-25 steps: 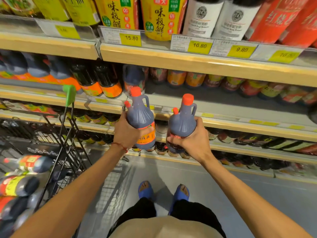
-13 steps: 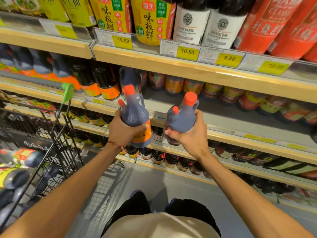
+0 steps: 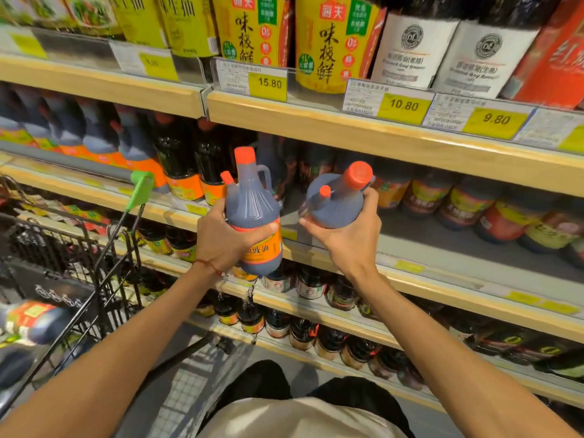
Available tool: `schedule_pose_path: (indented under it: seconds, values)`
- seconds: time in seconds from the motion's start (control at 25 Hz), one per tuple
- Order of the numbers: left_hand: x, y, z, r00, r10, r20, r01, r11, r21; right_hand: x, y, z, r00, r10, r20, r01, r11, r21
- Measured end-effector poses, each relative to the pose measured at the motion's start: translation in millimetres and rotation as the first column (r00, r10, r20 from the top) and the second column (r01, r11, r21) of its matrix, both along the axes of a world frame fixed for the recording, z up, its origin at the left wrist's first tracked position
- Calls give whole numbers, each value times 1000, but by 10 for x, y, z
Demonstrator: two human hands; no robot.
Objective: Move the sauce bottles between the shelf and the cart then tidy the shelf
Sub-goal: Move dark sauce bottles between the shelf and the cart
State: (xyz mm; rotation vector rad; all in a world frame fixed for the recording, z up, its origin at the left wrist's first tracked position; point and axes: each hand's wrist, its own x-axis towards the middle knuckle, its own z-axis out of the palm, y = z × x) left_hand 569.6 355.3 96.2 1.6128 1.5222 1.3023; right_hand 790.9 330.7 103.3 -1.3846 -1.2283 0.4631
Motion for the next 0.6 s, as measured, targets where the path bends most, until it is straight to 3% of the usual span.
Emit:
schedule_pose_path:
  seconds: [0.2, 0.48, 0.6]
  values:
    - [-111, 211, -148, 999, -41, -24, 43, 992, 115, -168, 383, -133, 998, -42, 38, 44, 998, -49]
    - [-140, 422, -233, 996, -70, 48, 64, 991, 119, -303, 696, -355, 995, -68, 76, 76, 992, -96]
    - [-167, 452, -246, 994, -103, 44, 96, 988, 124, -310, 752, -381, 998, -7, 63, 14, 994, -110]
